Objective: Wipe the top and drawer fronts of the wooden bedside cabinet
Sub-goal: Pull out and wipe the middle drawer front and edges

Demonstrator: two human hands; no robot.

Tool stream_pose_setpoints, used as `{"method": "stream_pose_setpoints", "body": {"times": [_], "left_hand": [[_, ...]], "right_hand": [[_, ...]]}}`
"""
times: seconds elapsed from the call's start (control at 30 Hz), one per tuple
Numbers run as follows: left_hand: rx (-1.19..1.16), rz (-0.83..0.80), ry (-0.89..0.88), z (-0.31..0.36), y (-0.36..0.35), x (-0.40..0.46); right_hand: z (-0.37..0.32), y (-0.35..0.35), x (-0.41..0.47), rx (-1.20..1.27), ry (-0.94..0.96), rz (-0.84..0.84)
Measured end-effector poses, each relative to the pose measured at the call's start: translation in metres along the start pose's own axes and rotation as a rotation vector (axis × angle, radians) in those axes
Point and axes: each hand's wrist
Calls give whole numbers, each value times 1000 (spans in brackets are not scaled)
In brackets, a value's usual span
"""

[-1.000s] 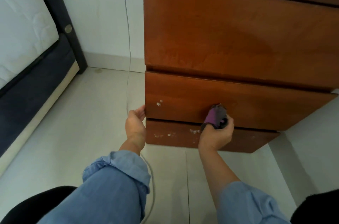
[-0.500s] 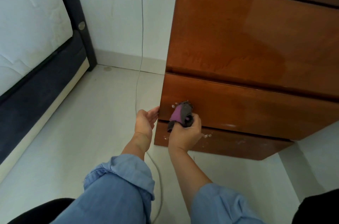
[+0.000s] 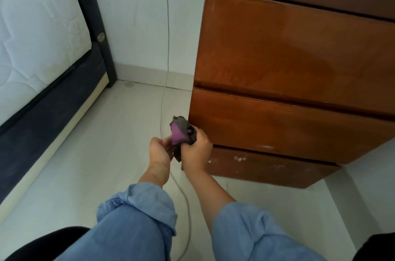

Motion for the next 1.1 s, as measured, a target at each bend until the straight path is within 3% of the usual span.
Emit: {"method": "stream_pose_setpoints", "body": {"times": [0.13,0.23,0.4,0.6,0.9,1.1], "left_hand": [[82,-24,-14,-2,-11,-10],[129,-53,-5,-11,-28,-17],[252,-17,-3,-78,-27,60],[312,39,-99,-72,-36,48],[428,177,-201,-53,-53,-8],[331,106,-176,-51,-45,3]], "right_hand": [[11,32,-9,88,-93,-38],[24,69,-7,120,-186,66],[39,140,8,153,-336,393],[69,193,45,263,-381,755],[84,164,58,393,-409,847],[70,107,37,257,-469,696]]}}
Point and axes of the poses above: each hand's wrist, its own x-axis towards the middle knuckle, its own y-axis out of the back of the hand, z = x × y
